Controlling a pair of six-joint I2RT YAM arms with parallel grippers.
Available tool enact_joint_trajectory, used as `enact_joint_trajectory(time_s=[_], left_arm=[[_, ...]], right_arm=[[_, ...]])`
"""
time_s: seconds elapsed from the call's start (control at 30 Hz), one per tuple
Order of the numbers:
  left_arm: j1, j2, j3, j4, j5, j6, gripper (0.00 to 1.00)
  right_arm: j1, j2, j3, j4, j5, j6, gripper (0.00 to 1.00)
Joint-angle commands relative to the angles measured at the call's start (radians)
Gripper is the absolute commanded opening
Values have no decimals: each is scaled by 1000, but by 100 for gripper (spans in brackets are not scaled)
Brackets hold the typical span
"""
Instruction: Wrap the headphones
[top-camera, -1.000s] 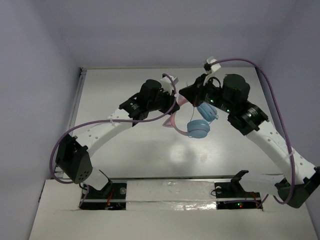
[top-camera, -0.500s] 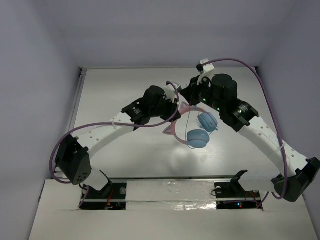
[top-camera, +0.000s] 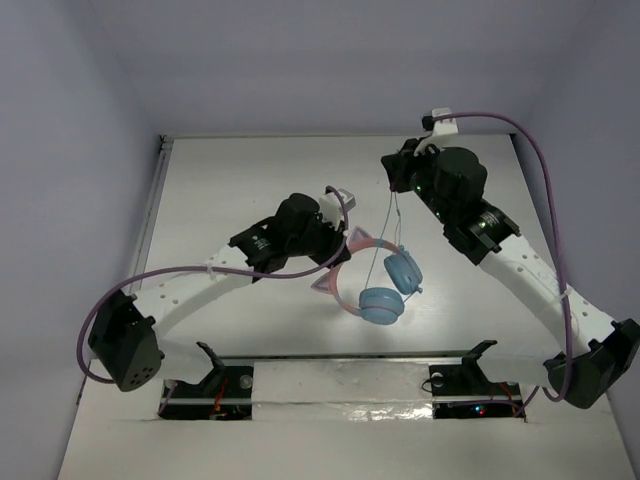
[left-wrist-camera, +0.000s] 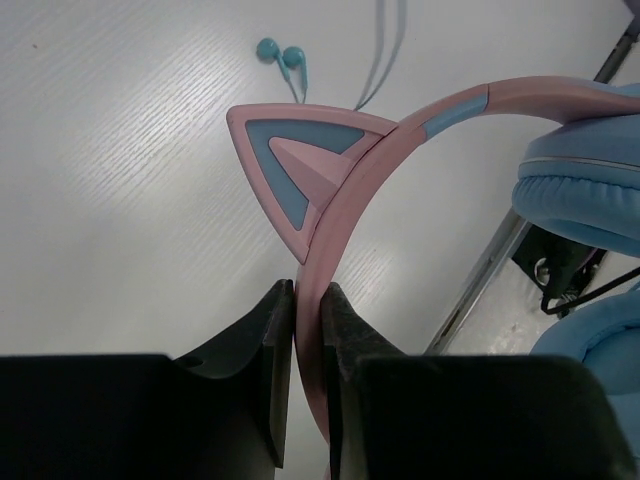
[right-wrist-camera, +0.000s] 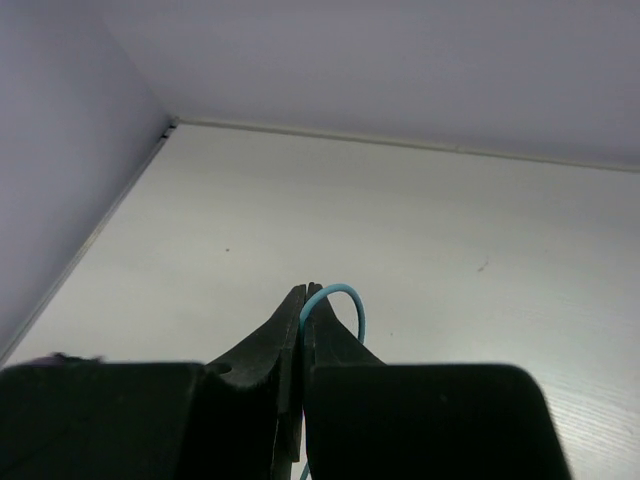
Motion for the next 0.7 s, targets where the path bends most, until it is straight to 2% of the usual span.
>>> enact_joint_trajectory(time_s=[0.0,0.17,0.33,0.43,0.67], left_arm=[[0,-97,22,89,68,-22,0],[0,-149,11,108,119,-15,0],[93,-195,-12,152,246,-50,0],[161,-231,-39,218,341,-79,0],[238,-251,-41,342,502,-168,0]], right_arm=[[-6,-21,-54,78,75,13,0],[-27,-46,-135,116,98,47,0],[-49,-129,-235,190,104,86,0],[-90,-146,-278,223,29,109,0],[-101,-139,-367,355,-173,133,0]])
